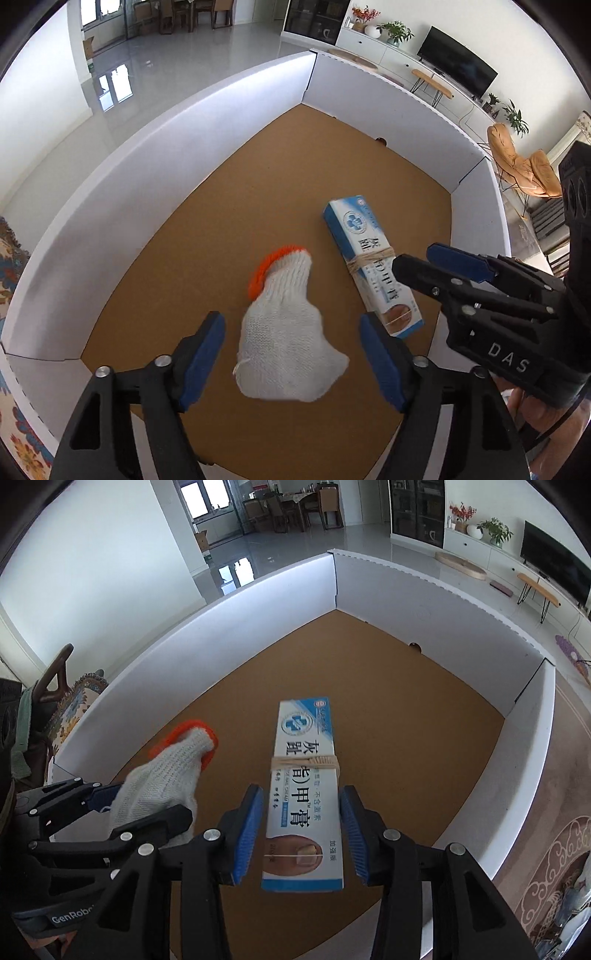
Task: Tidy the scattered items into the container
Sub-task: 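Carry glove and box into the white cardboard container while opening both tools, then withdraw both tools from the container back over the table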
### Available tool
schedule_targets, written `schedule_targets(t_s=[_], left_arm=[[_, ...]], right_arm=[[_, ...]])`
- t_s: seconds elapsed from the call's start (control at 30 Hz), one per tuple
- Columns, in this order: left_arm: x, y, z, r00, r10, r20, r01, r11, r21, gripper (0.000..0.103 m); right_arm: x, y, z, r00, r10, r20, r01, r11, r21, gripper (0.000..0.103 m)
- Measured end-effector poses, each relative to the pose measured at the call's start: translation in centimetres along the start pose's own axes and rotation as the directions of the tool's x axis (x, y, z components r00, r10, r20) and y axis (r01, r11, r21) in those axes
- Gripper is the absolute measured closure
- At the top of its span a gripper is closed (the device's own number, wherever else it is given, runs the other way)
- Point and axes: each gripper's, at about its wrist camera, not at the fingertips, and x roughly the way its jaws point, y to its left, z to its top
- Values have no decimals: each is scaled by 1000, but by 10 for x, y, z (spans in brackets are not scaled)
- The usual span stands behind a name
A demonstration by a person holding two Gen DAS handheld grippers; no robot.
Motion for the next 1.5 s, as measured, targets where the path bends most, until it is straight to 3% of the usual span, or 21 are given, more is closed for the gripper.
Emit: schedule_targets(t_s=[0.03, 0.1, 0.23, 0.37, 0.57, 0.73, 0.83, 1.0, 1.1, 1.2, 1.33, 1.4, 1.5], left_arm=[[0, 0, -2, 1000, 2, -4, -2, 1000, 1, 10], [-1, 0, -7, 1000, 1, -5, -1, 1000, 5, 4], [-10, -4, -14, 998, 46, 48, -48, 998, 43, 4], [-14, -5, -13, 995, 58, 77, -63, 996, 60, 4], [-12, -5, -14, 997, 58, 58, -63, 994, 93, 4], [-16, -3, -14, 996, 62, 70, -68, 995, 79, 4], [-34, 6, -20, 987, 65, 149, -71, 997, 37, 4], [-76, -26, -49, 964, -3, 266, -20, 996, 86, 0], [-100, -68, -70, 947, -107, 303, 58, 984, 166, 0], [-118, -123, -101, 919, -232, 317, 151, 954, 259, 0], [-103, -202, -152, 898, -371, 237, 270, 890, 368, 0], [-78, -240, -182, 904, -398, 156, 307, 859, 410, 0], [-38, -287, -227, 924, -377, 58, 311, 834, 456, 0]], right_arm=[[0, 1, 2, 1000, -6, 5, 7, 1000, -14, 55], [0, 7, 5, 1000, -20, 21, 21, 998, -65, 52], [10, 16, 5, 998, -62, 13, 63, 988, -143, 48], [7, 26, 0, 993, -104, 61, 114, 975, -192, 48], [-5, 19, -12, 990, -89, 109, 104, 984, -146, 48], [-9, 10, -14, 992, -70, 100, 82, 990, -113, 48], [-39, 2, -29, 976, -14, 217, 30, 997, -73, 48], [-109, -30, -91, 915, -18, 403, 0, 999, 44, 43], [-145, -62, -146, 888, -77, 454, 16, 991, 136, 38], [-178, -92, -209, 873, -176, 455, 81, 972, 222, 36], [-205, -137, -295, 863, -327, 386, 197, 920, 339, 36], [-212, -164, -337, 861, -392, 324, 245, 878, 411, 36], [-222, -199, -395, 846, -473, 244, 305, 807, 506, 36]])
